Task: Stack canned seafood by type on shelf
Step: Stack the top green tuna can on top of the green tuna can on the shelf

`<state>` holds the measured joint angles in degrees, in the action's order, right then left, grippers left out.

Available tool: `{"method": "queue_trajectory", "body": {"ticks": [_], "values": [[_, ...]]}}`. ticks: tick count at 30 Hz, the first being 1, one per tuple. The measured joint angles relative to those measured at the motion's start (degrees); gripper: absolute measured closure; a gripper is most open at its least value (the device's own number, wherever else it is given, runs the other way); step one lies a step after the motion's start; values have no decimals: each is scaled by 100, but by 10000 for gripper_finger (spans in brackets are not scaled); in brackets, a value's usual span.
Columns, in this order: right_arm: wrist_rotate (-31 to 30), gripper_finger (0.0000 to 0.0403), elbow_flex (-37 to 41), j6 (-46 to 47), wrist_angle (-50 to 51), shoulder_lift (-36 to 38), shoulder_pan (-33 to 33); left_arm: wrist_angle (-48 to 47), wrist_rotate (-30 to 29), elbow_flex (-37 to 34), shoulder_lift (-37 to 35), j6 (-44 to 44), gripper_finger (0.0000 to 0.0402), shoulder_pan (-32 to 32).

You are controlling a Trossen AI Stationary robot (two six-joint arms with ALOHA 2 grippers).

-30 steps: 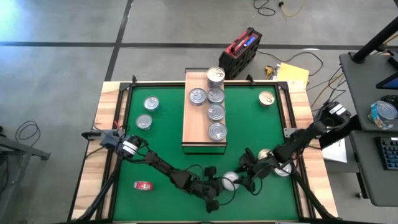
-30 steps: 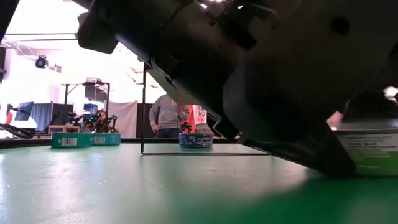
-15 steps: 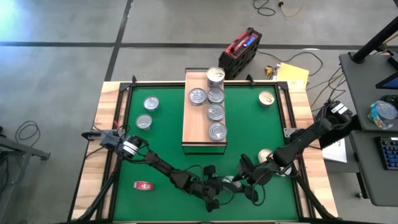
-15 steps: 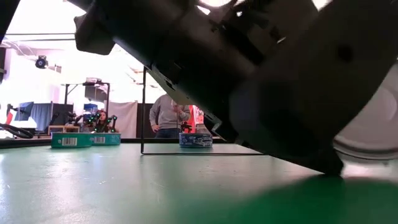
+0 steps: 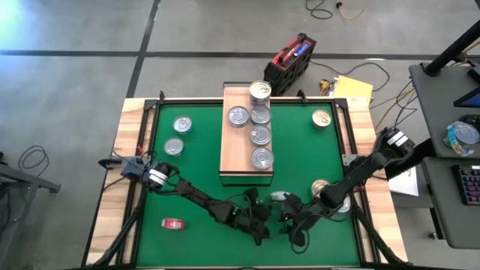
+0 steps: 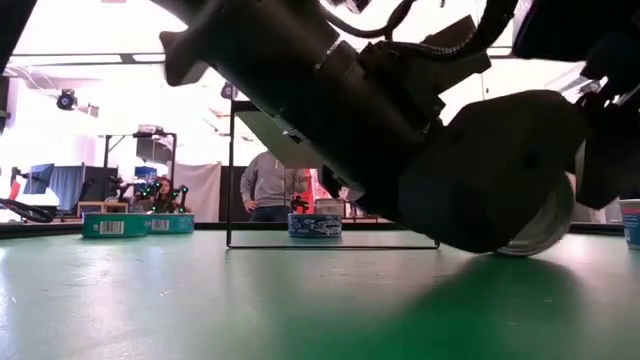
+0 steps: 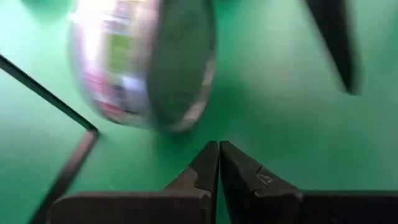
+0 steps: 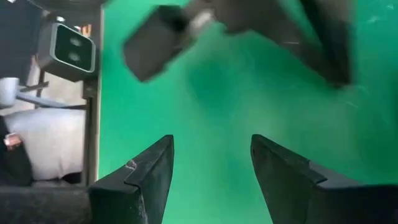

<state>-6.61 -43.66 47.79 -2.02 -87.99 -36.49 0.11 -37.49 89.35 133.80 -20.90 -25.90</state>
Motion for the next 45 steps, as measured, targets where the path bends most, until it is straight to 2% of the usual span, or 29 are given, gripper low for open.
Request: {"method": "queue_trajectory", "body": {"ticks": [5, 14, 17, 22, 25, 28, 35, 39, 45], "values": [[88, 205, 0, -5, 216, 108, 0, -65, 87, 86, 0, 23, 401, -45], [139, 203, 0, 173, 1368, 885, -103, -166, 94, 82, 2, -14, 401, -59], [-356, 198, 0, 66, 1749, 1129, -107, -145, 94, 82, 2, -14, 401, -69], [-1528, 180, 0, -850, 2103, 1374, -100, -159, 94, 80, 2, -14, 401, -62], [-2010, 156, 2, -1329, 2062, 1357, -22, -156, 90, 80, 2, 64, 401, -83], [-2246, 124, 2, -1401, 1917, 1278, 123, -138, 79, 84, 2, 103, 402, -104], [-2275, 60, 4, -1687, 1028, 883, 431, -139, 52, 95, 2, 181, 402, -155], [-2346, 49, 4, -1786, 639, 628, 498, -169, 48, 95, -95, 310, 402, -296], [-2613, 57, 4, -1988, 302, 397, 490, -252, -30, 106, -605, 616, 401, -658]]}}
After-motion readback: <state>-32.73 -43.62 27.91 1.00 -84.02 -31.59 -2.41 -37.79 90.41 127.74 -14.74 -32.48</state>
